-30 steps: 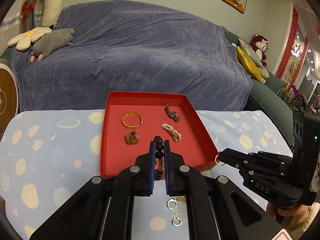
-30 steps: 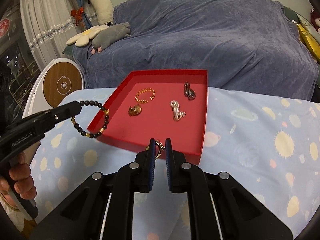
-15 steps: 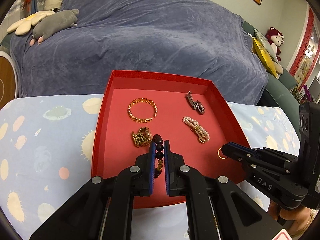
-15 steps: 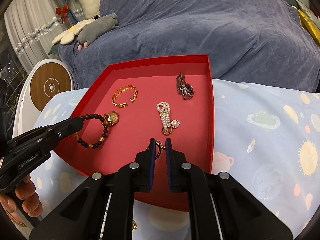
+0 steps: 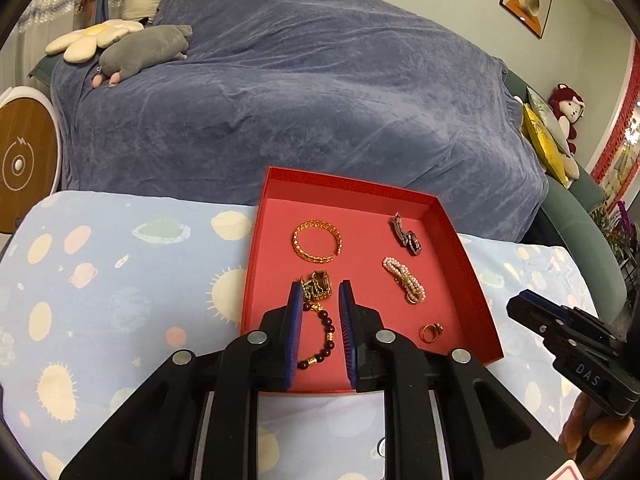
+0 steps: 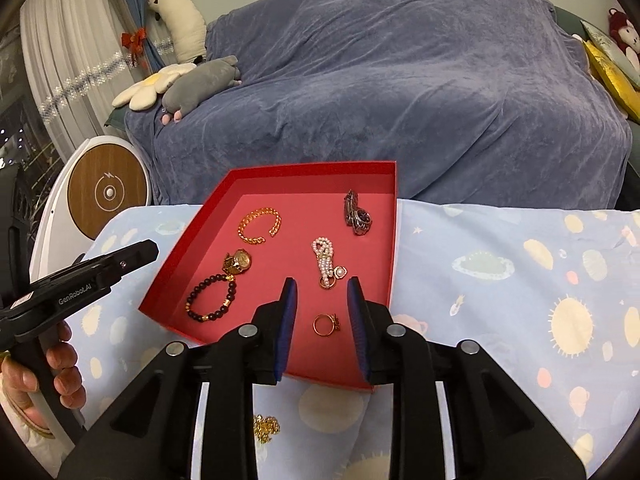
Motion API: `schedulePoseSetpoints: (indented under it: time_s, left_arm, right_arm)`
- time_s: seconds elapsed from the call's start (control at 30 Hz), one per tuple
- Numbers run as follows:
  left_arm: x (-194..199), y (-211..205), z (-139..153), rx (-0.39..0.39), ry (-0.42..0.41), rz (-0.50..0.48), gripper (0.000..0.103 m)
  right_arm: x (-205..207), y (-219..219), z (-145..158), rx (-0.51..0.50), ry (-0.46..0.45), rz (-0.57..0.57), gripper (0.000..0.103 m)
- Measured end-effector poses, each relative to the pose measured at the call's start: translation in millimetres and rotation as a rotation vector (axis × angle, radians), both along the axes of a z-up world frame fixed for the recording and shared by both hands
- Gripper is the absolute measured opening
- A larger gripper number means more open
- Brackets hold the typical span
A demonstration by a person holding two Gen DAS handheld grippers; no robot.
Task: Organize jewelry
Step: 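Lower the bracelet and ring into the red box and open both tools, then move the right tool to the gold chain and close on it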
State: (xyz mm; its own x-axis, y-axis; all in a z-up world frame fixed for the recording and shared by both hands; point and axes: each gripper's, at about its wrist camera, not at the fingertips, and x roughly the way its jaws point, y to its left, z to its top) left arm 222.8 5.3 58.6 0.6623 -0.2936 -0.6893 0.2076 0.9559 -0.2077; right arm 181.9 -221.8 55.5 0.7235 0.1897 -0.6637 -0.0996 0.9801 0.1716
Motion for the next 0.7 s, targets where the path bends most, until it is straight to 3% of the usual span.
schedulePoseSetpoints:
  time_s: [0.1,0.2,0.4,0.7]
  left_arm:
    - [-24,2,12,0.029,-0.026,0.005,0.024]
    - [-51,5,17,0.044,-0.030,0.017,0.041]
    - [-91,12,3,0.053,0.019,0.027,0.044]
    - [-106,7,-27,0.100,0.053,0.003,0.044]
  right_arm:
    - [-29,0,13,0.004,-0.016,0.007,0.026]
    - [-55,3,17,0.004,-0.018,0.016,0.026]
    - [-88,8,-5,0.026,0.034,0.022,0.030]
    - [-66,38,-61,-0.008,0.137,0.074,0.031]
